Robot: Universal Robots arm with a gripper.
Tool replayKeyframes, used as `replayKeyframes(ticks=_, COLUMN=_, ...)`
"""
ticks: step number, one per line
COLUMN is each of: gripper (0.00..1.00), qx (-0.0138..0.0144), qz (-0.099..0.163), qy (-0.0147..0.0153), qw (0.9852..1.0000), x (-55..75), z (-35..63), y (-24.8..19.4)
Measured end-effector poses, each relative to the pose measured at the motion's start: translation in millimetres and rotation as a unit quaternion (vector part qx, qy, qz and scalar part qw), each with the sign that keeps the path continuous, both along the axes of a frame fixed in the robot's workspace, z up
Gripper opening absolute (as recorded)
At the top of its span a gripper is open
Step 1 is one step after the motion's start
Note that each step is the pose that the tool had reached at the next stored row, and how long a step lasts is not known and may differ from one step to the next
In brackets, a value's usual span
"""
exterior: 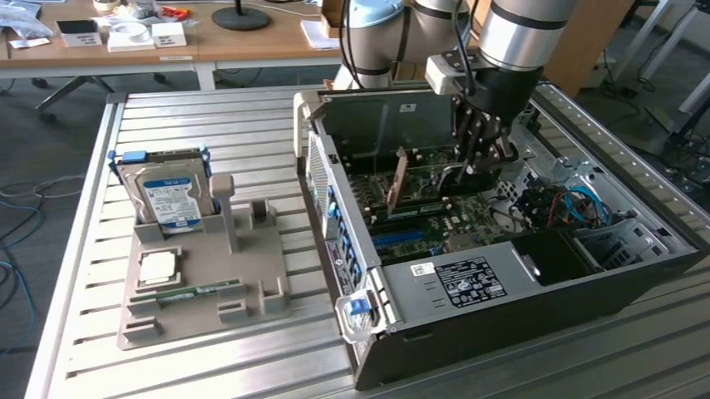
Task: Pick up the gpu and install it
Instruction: 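Insert the gpu into the slot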
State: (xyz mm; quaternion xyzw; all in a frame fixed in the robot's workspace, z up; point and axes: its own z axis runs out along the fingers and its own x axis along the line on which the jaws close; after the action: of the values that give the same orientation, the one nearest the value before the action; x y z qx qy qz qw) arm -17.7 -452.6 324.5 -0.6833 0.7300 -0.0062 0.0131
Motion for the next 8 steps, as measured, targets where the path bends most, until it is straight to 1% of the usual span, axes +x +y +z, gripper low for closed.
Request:
replayKeyframes(ticks=2, gripper=0.27, qx=-0.0037, qz=0.0, qy=0.0016, qw=1.0, x=0.0, z=0.1, y=0.0)
replayKeyframes(ticks=3, gripper=0.27, qx=-0.0042, qz=0.0, qy=0.002, qw=1.0, x=-0.1, z=0.1, y=0.0)
replayKeyframes(ticks=5, gripper=0.27, qx=-0.0044, qz=0.0, qy=0.0021, qw=1.0, x=-0.1, z=-0.1, y=0.0)
replayKeyframes(ticks=6, gripper=0.27, qx=-0.0037, qz=0.0, qy=0.0021, qw=1.0, x=0.0, z=-1.0, y=0.1)
replayKeyframes(ticks=8, gripper=0.27, qx=-0.0006, qz=0.0, qy=0.0021, qw=1.0, x=-0.1, z=-2.8, y=0.0)
